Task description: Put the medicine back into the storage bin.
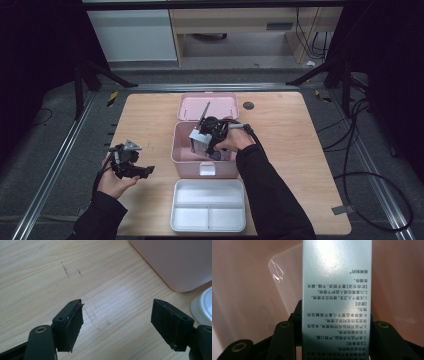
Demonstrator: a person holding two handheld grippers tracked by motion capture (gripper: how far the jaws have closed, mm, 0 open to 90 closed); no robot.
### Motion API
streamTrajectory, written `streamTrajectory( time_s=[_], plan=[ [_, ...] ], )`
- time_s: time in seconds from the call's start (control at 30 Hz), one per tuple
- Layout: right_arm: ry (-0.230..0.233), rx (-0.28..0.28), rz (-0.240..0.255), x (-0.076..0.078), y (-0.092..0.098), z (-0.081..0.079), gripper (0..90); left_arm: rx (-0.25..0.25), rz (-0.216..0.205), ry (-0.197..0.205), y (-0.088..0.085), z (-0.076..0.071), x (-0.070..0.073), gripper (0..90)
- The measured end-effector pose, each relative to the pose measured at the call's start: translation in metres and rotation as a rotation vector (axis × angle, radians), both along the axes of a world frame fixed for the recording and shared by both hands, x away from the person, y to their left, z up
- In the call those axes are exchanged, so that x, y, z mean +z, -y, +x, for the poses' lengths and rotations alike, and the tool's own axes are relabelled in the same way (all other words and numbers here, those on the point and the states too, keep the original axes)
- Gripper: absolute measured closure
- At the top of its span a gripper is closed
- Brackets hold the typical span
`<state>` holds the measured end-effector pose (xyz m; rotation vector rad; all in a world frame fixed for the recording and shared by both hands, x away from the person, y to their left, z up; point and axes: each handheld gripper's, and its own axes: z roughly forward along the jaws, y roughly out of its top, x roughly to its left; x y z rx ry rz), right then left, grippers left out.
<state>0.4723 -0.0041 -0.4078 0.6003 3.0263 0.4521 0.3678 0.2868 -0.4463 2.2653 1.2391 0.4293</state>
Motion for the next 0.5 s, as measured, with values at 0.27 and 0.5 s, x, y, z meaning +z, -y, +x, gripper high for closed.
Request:
streamTrajectory(
  time_s=[0.27, 0.5],
  plan=[
    [-0.001, 0.003, -0.026, -0.0061, -0.0012, -0.0002, 54.3, -0.002, 0.000, -0.002, 0.0003, 0.0000, -0.0003, 25.2],
    [0.014, -0.010, 0.022, 0.0017, 0.0029, -0.0007, 53.9, -0.004, 0.002, -0.004, 0.0003, 0.0001, -0.0005, 25.2]
  ],
)
